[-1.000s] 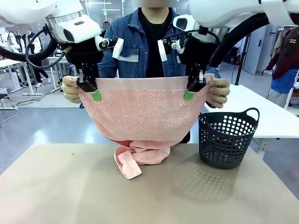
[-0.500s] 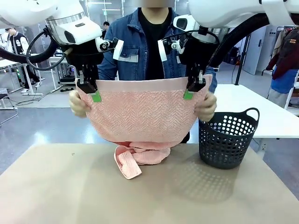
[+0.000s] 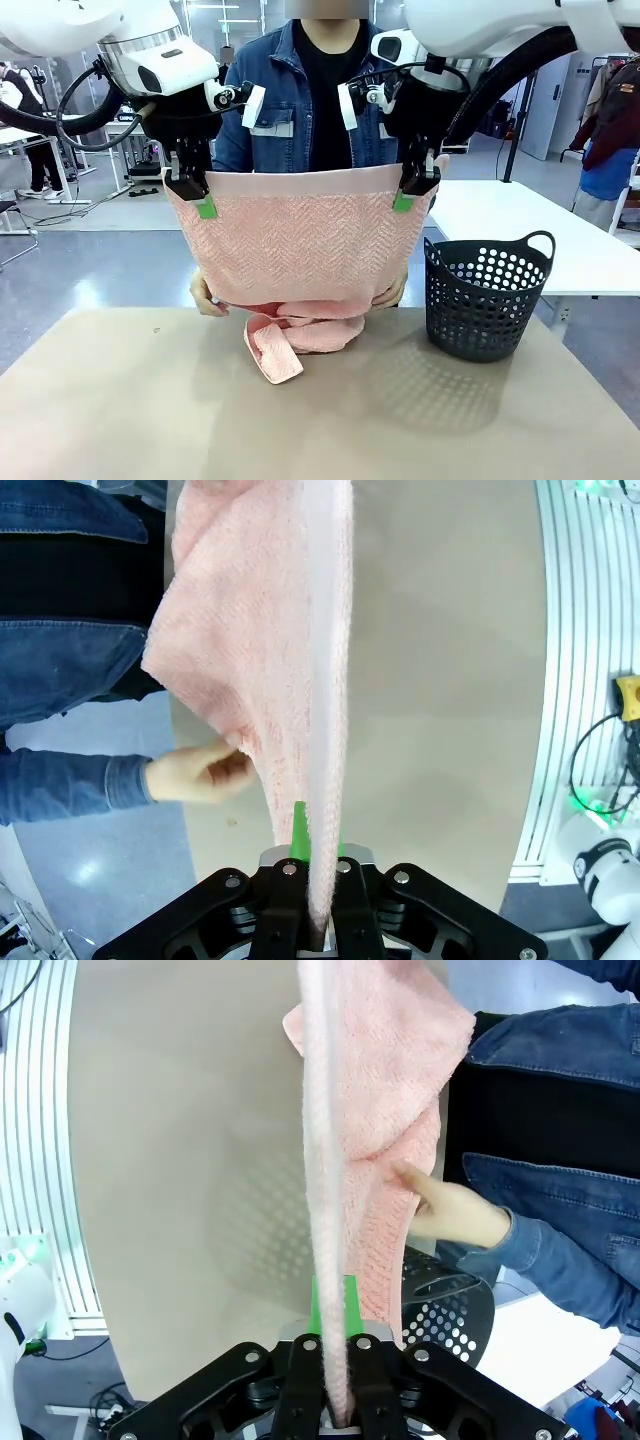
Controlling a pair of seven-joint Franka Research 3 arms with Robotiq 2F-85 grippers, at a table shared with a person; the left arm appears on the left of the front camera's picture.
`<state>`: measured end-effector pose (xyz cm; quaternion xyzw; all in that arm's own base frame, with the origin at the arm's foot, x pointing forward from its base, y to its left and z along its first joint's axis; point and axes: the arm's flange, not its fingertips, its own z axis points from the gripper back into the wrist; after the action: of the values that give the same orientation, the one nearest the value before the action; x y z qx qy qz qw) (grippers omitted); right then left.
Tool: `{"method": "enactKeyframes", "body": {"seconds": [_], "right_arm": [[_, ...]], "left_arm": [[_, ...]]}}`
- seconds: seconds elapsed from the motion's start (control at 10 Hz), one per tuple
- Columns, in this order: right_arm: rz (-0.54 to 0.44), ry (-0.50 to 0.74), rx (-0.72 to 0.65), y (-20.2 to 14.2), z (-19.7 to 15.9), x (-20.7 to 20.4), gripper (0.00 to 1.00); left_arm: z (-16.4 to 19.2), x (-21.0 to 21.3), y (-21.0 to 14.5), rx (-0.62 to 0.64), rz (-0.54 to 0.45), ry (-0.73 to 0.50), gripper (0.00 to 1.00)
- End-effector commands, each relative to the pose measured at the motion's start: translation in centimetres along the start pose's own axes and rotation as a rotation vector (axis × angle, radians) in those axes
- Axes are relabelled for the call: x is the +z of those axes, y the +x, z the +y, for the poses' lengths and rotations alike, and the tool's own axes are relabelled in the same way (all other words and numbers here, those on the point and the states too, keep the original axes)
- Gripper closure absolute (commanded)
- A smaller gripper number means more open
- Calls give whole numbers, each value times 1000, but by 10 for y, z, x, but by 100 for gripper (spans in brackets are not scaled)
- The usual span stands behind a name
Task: Fold the towel.
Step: Release the end of the 100 cm Hotel Towel you were holding and grab the top end of the folded side.
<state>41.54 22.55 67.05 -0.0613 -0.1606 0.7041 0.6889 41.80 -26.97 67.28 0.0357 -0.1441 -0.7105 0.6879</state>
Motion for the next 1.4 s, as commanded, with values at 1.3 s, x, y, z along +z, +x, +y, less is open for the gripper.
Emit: {"method": "enactKeyframes", "body": {"seconds": [1.3], "right_arm": [[2, -2, 1, 0, 0, 1, 100]], "left_arm": [[0, 2, 0, -11, 0, 4, 100]]}}
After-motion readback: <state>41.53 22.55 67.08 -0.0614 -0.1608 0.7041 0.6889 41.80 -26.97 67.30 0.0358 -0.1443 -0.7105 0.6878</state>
